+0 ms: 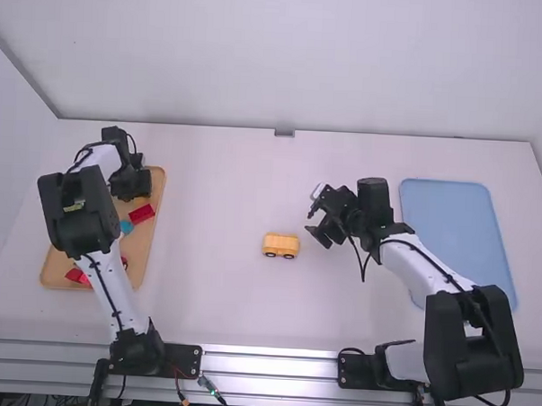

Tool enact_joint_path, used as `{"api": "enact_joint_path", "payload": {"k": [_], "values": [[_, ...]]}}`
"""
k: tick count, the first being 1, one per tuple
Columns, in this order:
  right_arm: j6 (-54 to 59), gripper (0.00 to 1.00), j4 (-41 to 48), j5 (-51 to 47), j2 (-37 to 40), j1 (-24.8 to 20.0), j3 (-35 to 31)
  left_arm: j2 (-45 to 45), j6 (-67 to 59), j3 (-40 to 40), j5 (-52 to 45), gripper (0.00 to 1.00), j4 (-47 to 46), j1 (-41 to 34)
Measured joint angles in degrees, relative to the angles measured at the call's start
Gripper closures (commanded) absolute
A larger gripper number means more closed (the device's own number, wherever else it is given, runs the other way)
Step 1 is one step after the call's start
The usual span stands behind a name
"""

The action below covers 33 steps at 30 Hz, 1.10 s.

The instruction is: Assemble lego blocks to make yellow taxi

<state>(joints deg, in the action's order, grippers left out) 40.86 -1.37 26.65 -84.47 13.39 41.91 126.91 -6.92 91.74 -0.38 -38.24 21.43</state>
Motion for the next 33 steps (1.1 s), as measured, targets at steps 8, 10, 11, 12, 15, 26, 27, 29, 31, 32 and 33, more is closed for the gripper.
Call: {"api": "enact_joint_path", "payload": {"k": [8, 10, 11, 12, 15, 26, 27, 29, 31, 32, 33], "values": [[-0.2, 0.01, 0.0, 0.0, 0.0, 0.0, 0.0, 0.0, 0.0, -0.2, 0.0, 0.78, 0.6, 0.0], [-0.2, 0.01, 0.0, 0.0, 0.0, 0.0, 0.0, 0.0, 0.0, -0.1, 0.0, 0.81, 0.5, 0.0], [-0.2, 0.01, 0.0, 0.0, 0.0, 0.0, 0.0, 0.0, 0.0, 0.1, 0.0, 0.90, 0.1, 0.0], [-0.1, 0.01, 0.0, 0.0, 0.0, 0.0, 0.0, 0.0, 0.0, 0.3, 0.0, 0.92, -0.3, 0.0], [-0.3, 0.01, 0.0, 0.0, 0.0, 0.0, 0.0, -0.1, 0.0, 0.5, 0.0, 0.96, -1.3, 0.0], [-0.4, 0.01, 0.1, 0.0, 0.0, 0.0, 0.0, -13.5, -1.9, -4.0, 0.2, 0.98, 1.4, -3.9], [-0.3, 0.01, 0.1, 0.0, 0.0, 0.0, 0.0, -15.6, -2.6, -5.3, 0.2, 0.98, 2.2, -5.0], [-0.4, 0.01, 0.1, 0.0, 0.0, 0.0, 0.0, -21.0, -5.0, -9.3, 0.7, 0.98, 4.5, -8.5], [-0.3, 0.01, 0.3, 0.0, 0.0, 0.2, 0.0, -25.4, -7.6, -13.6, 1.7, 0.98, 6.4, -12.5], [-0.3, 0.01, 0.3, 0.0, 0.0, 0.3, 0.0, -26.7, -8.6, -15.0, 2.1, 0.98, 6.9, -13.6], [-0.5, 0.01, 0.3, 0.0, 0.0, 0.5, 0.0, -27.9, -10.0, -16.7, 2.3, 0.98, 7.4, -15.1]]}}
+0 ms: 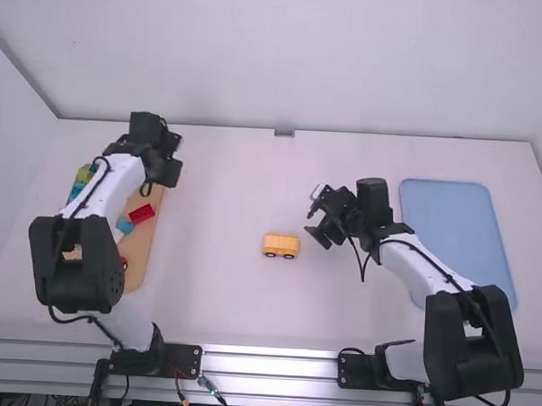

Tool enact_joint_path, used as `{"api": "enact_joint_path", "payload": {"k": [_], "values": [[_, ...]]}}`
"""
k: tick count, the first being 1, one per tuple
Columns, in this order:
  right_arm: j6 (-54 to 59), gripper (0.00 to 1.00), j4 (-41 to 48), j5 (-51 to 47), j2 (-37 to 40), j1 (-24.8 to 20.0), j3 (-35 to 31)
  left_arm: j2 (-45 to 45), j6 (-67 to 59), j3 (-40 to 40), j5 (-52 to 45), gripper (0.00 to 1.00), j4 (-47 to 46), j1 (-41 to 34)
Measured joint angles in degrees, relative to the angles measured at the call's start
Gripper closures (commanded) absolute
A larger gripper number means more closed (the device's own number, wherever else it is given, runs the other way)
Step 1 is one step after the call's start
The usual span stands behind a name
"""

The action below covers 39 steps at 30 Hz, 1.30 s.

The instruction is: Assemble lego blocks to make yellow taxi

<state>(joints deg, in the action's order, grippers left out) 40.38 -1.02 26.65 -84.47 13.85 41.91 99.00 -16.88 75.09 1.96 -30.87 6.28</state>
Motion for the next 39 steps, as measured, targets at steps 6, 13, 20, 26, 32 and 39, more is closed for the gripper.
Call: {"api": "enact_joint_path", "payload": {"k": [6, 13, 20, 26, 32, 39], "values": [[0.2, 0.01, 0.1, 0.6, 0.0, 0.8, 0.0, -5.9, -19.4, -12.6, -3.5, 0.98, 1.4, -9.1], [1.2, 0.01, 2.4, 4.8, 0.0, -1.1, 0.0, -6.6, -37.8, -18.8, -11.6, 0.98, 0.9, -15.4], [2.9, 0.01, 4.5, 8.9, 0.0, -3.0, 0.0, -6.5, -48.3, -19.7, -17.1, 0.98, 0.2, -18.4], [5.3, 0.01, 6.1, 9.9, 0.0, -2.5, 0.0, -2.7, -52.1, -19.2, -18.9, 0.98, -1.3, -19.2], [6.3, 0.01, 6.1, 10.4, 0.0, -1.9, 0.0, 3.6, -55.4, -17.3, -19.1, 0.98, -1.8, -19.3], [6.4, 0.01, 6.1, 10.4, 0.0, -2.0, 0.0, 3.8, -56.3, -17.2, -18.8, 0.99, 1.4, -19.3]]}}
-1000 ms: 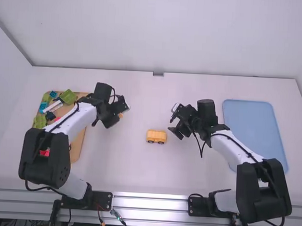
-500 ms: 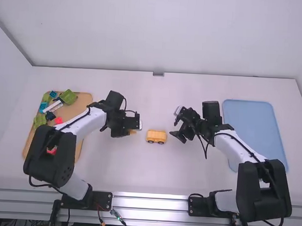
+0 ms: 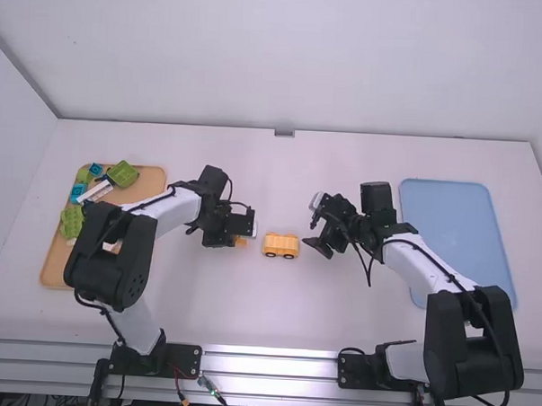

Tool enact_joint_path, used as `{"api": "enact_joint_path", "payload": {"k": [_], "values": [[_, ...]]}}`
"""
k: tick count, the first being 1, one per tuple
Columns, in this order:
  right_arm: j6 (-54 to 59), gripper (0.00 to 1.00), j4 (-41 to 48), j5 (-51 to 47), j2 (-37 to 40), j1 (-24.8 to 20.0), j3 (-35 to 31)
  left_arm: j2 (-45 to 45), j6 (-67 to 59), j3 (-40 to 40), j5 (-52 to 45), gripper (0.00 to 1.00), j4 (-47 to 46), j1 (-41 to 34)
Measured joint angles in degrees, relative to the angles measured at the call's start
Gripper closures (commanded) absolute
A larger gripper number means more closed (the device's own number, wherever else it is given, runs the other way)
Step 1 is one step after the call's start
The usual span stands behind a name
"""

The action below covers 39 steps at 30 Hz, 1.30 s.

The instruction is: Assemble lego blocks to make yellow taxi

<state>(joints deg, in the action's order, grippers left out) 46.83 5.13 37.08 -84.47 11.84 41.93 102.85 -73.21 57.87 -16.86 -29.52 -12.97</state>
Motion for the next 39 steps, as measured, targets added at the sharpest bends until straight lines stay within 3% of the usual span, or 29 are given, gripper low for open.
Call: {"api": "enact_joint_path", "payload": {"k": [26, 29, 32, 33, 39], "values": [[4.3, 0.01, 0.0, 5.9, -2.8, 0.0, -0.2, 2.2, 0.1, -1.2, 2.1, 0.96, 3.5, 0.0], [4.6, 0.01, 0.0, 6.2, -2.8, 0.0, -0.2, 2.5, 0.1, -1.2, 2.1, 0.85, 3.4, 0.0], [4.6, 0.01, 0.0, 5.8, -2.8, 0.6, -0.2, 2.5, 0.1, -1.2, 2.1, 0.55, 3.5, 0.0], [4.6, 0.01, -0.1, 5.6, -2.8, 1.0, -0.2, 2.5, 0.1, -1.2, 2.0, 0.01, 3.4, 0.0], [4.7, 0.01, -2.0, 2.3, -2.8, 3.6, -0.2, 2.5, 0.3, -1.2, 1.9, 0.01, 3.5, 0.0]]}}
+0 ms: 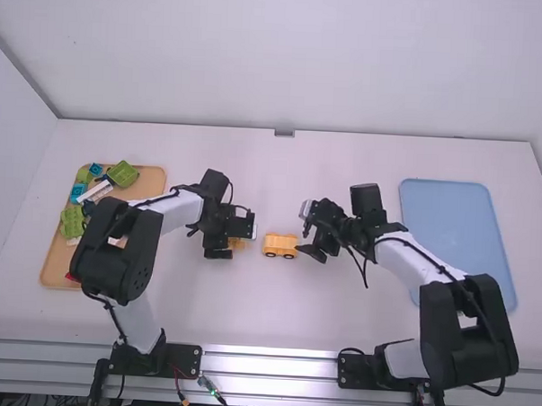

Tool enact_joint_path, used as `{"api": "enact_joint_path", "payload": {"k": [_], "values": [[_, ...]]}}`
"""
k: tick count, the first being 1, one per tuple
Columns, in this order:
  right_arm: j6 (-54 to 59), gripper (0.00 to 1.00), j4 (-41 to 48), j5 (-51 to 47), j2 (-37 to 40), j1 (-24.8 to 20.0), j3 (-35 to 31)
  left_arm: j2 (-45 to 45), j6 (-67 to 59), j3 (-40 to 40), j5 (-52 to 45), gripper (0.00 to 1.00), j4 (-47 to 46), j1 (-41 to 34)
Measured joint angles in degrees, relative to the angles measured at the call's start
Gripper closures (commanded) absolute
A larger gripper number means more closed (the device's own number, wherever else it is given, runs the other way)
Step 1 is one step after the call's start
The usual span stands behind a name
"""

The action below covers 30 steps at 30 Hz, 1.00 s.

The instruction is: Assemble lego blocks to make yellow taxi

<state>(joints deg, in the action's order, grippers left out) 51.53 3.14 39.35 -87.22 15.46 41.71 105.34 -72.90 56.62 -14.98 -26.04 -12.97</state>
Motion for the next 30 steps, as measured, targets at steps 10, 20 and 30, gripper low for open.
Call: {"api": "enact_joint_path", "payload": {"k": [10, 20, 30], "values": [[1.5, 0.01, -3.0, -11.9, 0.0, 3.8, 0.0, 0.0, 0.0, 0.0, -2.0, 0.01, 0.3, 0.0], [2.7, 0.01, -4.0, -8.7, 0.0, 5.4, 0.0, 0.0, -0.2, 0.2, -2.8, 0.01, -0.1, 0.2], [8.1, 0.01, -10.2, 10.4, 0.0, -1.4, -6.3, -0.6, -9.7, 0.2, -22.3, 0.01, -1.7, 9.8]]}}
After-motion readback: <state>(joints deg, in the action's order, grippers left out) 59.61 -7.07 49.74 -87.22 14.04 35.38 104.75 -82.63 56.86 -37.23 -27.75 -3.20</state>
